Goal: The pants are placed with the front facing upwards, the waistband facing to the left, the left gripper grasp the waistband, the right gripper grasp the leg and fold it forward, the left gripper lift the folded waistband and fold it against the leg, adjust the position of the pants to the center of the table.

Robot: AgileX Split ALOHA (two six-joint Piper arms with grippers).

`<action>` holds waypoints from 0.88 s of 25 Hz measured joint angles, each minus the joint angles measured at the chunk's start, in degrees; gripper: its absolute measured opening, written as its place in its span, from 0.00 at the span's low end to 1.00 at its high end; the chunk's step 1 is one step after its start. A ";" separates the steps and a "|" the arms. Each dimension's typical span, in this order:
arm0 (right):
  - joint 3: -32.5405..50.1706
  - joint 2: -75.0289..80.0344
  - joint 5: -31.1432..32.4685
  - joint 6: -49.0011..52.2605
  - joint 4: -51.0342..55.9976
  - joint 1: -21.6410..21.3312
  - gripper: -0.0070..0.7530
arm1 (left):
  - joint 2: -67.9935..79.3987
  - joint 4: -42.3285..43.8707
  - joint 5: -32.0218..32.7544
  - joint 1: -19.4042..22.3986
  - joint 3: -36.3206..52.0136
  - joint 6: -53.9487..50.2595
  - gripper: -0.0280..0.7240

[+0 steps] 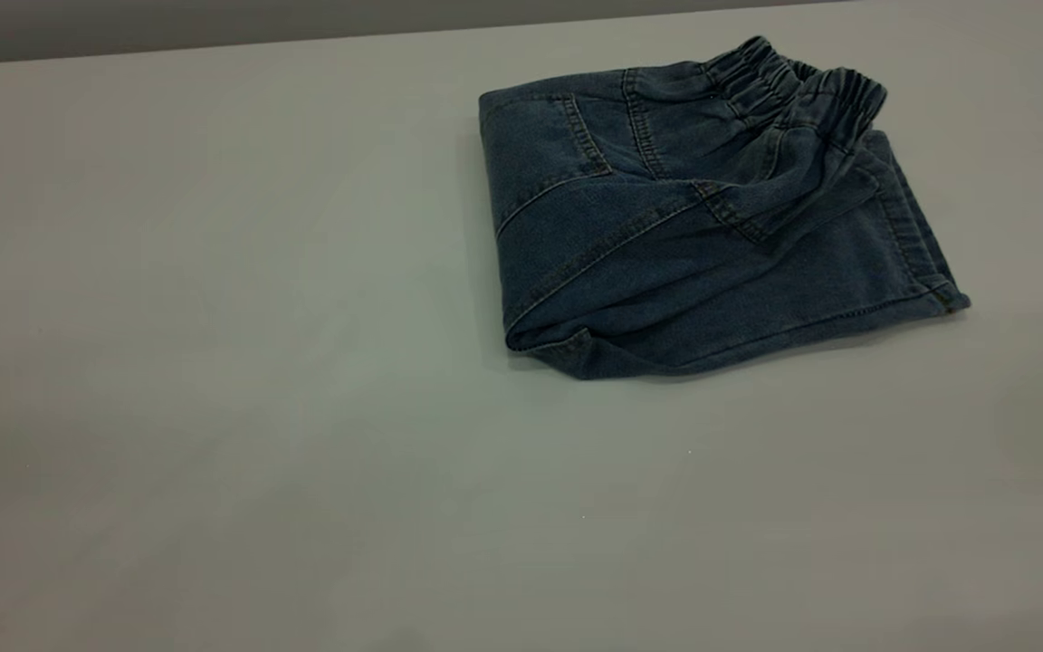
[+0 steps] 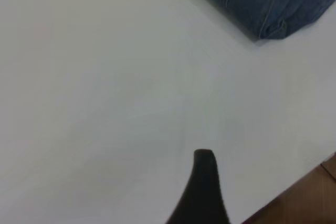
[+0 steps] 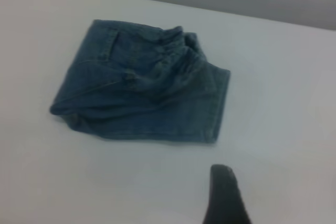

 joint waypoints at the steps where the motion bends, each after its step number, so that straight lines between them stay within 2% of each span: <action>1: 0.12 0.00 -0.07 0.00 0.00 0.00 0.52 | 0.00 -0.07 0.51 0.00 0.00 -0.05 0.80; 8: 0.17 0.04 0.02 0.06 0.29 0.00 0.52 | 0.00 -3.21 3.67 0.00 1.04 -1.68 0.79; 22: 0.17 0.04 0.02 0.24 0.36 0.00 0.52 | 0.00 -3.49 2.98 0.00 1.04 -1.92 0.79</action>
